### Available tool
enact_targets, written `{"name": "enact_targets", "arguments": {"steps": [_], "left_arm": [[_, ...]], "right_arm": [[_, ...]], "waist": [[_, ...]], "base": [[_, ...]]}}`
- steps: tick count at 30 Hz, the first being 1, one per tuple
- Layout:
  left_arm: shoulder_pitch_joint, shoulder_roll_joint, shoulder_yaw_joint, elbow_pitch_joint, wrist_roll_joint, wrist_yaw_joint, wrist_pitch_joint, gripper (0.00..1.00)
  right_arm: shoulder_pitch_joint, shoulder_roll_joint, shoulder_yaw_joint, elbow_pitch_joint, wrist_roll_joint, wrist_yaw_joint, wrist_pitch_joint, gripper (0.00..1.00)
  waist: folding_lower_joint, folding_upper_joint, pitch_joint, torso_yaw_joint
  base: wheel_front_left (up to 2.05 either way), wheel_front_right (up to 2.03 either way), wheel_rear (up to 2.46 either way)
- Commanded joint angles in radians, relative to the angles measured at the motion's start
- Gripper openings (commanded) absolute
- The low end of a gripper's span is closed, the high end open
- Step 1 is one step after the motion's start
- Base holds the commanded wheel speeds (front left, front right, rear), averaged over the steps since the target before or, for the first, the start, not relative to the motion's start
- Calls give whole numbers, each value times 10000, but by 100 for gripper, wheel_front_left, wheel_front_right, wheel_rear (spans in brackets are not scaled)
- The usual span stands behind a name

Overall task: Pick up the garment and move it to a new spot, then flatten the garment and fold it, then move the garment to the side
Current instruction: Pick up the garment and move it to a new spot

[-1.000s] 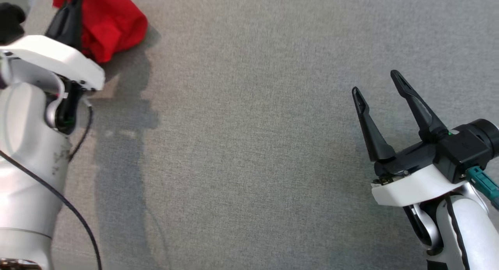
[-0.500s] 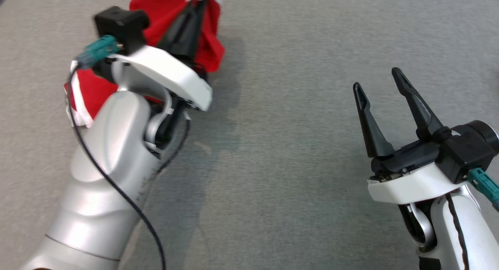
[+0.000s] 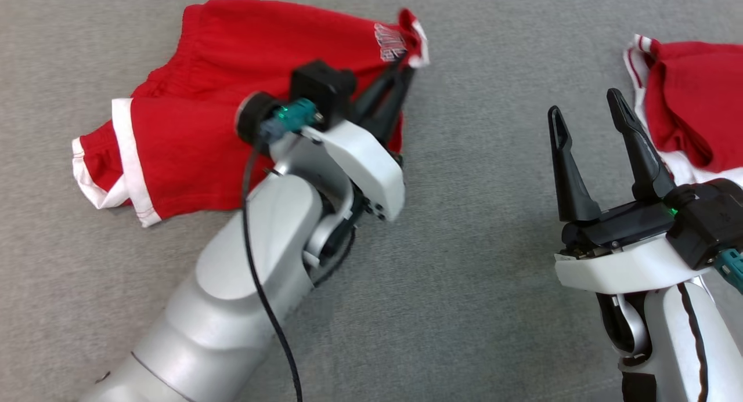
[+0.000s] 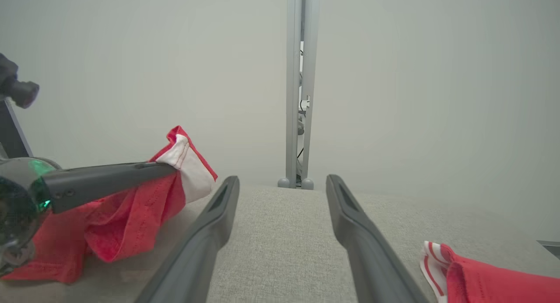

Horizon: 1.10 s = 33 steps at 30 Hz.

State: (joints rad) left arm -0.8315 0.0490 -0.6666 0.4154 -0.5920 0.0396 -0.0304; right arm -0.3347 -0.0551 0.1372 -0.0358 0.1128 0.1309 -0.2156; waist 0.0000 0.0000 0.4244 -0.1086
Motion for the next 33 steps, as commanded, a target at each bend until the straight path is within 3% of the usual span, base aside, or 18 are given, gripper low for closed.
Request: {"name": "enact_targets", "arguments": {"steps": [1,2,8,15,25,33], "left_arm": [[-37,46,-306,22,-44,73,-62,80],[-46,44,-536,10,-118,148,-106,100],[-205,53,-1389,69,-592,364,-449,100],[-389,89,-1180,316,-858,686,-1327,100],[708,1692,-25,367,-561,977,-2293,100],[3065,2534,1570,-877,-108,1021,-2352,100]], "right_arm": [[-72,18,-8,61,44,-4,-112,100],[-84,22,-6,92,57,-4,-165,100],[-118,29,-103,292,28,-4,-264,100],[-86,23,-63,398,-113,-4,-196,100],[472,-209,-57,343,-150,-4,174,100],[1118,-357,39,415,35,-4,378,100]], "waist": [[0,0,166,-279],[0,0,176,-308],[0,0,69,-100],[0,0,-422,660],[0,0,-1461,1869],[0,0,-2190,2519]], "base": [[0,0,0],[0,0,0],[0,0,0],[0,0,0],[0,0,0],[0,0,0]]}}
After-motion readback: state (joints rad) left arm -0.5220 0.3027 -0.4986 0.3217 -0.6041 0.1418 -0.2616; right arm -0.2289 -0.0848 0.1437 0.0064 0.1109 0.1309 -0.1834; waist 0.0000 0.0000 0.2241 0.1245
